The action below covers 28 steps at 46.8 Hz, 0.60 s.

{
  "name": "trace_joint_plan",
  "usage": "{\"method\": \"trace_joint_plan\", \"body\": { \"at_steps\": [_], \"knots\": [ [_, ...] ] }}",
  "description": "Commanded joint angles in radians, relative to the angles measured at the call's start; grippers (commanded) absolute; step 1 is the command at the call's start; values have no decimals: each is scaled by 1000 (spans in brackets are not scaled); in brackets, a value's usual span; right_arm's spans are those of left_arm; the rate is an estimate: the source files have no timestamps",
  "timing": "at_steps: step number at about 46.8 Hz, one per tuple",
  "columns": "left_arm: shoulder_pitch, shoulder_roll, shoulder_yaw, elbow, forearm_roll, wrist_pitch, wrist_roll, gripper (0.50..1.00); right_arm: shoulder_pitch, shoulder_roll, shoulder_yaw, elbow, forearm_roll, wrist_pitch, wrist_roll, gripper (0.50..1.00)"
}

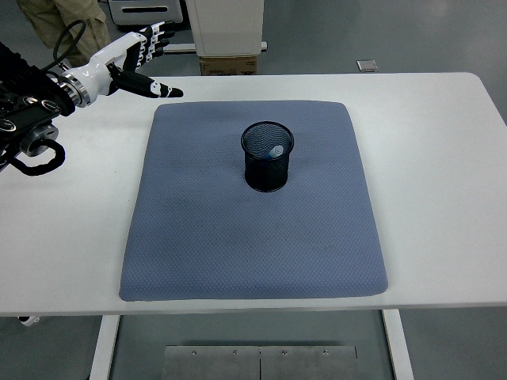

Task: Left hand places marker in pen holder

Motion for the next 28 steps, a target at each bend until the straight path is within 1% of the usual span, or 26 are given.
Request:
{"method": "trace_joint_plan", "body": {
  "at_steps": [1,5,8,11,20,28],
  "knots": [
    [22,-2,-1,35,10,1,3,1000,0,0,0,0,0,0,0,1000],
    [34,-8,-4,84,8,1,31,1000,0,0,0,-1,0,0,0,1000],
    [47,-10,-16,103,-9,1,32,1000,0,0,0,-1,0,0,0,1000],
    [67,-4,-59,111,-30,0,31,1000,0,0,0,0,0,0,0,1000],
    [180,30,-280,111,-130,-11,29,1000,0,0,0,0,0,0,0,1000],
    [294,32,-482,111,-161,-12,26,1000,0,0,0,0,0,1,0,1000]
  ]
}}
